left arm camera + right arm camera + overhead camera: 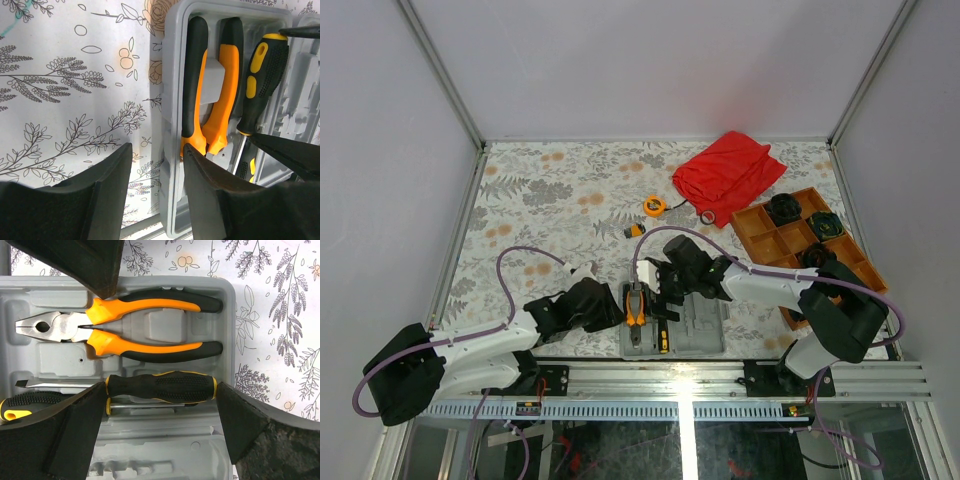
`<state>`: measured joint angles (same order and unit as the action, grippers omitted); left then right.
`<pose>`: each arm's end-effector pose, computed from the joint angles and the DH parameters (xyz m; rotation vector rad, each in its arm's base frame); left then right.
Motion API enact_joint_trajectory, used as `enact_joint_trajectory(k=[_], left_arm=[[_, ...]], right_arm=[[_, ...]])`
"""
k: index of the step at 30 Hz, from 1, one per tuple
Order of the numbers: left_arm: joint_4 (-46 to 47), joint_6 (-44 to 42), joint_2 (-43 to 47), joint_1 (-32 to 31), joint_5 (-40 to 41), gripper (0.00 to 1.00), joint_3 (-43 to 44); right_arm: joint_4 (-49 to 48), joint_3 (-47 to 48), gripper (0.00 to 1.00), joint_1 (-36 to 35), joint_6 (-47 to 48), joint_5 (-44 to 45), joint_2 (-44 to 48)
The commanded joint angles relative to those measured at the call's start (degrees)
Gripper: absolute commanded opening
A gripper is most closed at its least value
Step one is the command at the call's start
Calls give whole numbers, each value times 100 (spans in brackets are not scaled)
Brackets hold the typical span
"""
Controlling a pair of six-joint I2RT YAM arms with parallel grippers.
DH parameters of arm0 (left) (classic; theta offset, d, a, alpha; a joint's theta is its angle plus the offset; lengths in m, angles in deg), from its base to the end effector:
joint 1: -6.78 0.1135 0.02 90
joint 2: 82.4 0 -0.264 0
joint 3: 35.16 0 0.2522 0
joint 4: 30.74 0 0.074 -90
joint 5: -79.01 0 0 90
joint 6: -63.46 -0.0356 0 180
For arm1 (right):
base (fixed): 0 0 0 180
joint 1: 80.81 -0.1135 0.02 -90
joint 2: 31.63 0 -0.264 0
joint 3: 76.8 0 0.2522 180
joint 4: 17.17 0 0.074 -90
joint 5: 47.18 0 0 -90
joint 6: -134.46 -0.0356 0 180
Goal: Sort the tools into containers
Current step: Adjust the screwdriver in the storage box.
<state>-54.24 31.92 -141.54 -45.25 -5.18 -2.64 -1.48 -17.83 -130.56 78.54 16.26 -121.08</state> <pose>0.1137 -0.1398 0.1432 -0.1920 2.5717 -0.6940 0.1869 0.2454 0.1732 -1.7438 1.6069 0.6814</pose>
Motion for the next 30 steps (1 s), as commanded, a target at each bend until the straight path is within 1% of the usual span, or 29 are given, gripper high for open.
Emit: enact_joint_trajectory(k=[1, 6, 9, 18, 21, 22, 24, 26, 28, 30], left_arm=[[-423, -106, -98, 17, 91, 45, -93], [-437, -106, -74, 14, 92, 45, -86], [-450, -115, -66, 17, 101, 45, -88], [-430, -106, -50, 15, 91, 45, -92], [-441, -115, -29, 18, 86, 44, -88], [-449, -119, -23, 18, 89, 44, -80], [-478, -123, -5, 12, 94, 44, -77], [-493, -115, 44, 14, 94, 45, -82], [-515, -107, 117, 17, 94, 45, -77], [-549, -106, 189, 16, 101, 45, -58]], right_arm=[[-419, -27, 93, 49, -295, 140, 42], [-419, 82, 94, 47, -361, 179, -103], [-337, 111, 100, 47, -313, 196, -143], [-100, 146, 99, 50, -240, 151, 173], [-197, 86, 99, 45, -472, 192, 472], [-310, 29, 99, 46, -710, 311, 612], [-703, -157, 99, 51, -1649, 764, 894], [-871, -317, 99, 50, -2551, 1258, 1164], [-773, -405, 95, 48, -3515, 1857, 1370], [-344, -375, 94, 46, -4533, 2476, 1504]])
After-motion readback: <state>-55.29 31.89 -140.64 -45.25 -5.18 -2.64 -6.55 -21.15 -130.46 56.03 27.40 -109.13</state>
